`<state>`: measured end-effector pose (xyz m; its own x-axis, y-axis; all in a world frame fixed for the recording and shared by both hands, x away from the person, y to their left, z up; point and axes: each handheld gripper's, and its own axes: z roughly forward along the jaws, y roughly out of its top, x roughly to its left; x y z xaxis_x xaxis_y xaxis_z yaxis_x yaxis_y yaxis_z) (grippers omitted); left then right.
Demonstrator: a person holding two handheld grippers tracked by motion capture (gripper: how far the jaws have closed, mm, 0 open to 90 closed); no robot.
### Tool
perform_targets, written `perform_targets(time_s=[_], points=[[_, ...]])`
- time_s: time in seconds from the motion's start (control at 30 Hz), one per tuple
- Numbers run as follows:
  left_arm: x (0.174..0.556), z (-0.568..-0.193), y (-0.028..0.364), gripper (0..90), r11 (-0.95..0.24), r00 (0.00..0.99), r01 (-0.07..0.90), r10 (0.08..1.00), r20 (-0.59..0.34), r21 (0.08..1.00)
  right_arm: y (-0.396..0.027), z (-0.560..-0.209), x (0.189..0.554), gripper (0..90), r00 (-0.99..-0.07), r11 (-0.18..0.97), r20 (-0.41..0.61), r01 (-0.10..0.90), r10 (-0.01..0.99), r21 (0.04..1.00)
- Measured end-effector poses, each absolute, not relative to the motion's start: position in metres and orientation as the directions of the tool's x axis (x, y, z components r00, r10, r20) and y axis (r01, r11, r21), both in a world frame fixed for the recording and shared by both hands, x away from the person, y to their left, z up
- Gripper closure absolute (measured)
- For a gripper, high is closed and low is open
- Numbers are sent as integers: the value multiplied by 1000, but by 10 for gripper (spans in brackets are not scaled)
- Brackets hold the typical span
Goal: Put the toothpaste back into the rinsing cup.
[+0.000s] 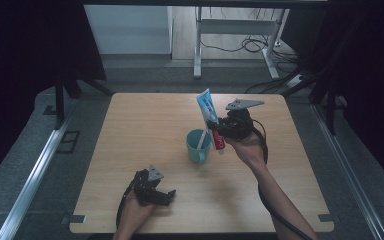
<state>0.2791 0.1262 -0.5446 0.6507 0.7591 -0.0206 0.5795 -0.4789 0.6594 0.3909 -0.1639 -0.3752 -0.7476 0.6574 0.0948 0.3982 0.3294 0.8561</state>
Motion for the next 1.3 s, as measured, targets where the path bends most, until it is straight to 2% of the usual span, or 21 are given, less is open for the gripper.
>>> perform_targets(time_s=[0.8,1.3], points=[[279,-545,126,0,-478,651,580,759,-21,659,-133,-366,409,720,-760,299,86,354,644,886],[279,-545,126,0,-481,651,579,759,-19,659,-117,-387,416,720,-765,306,80,348,639,886]])
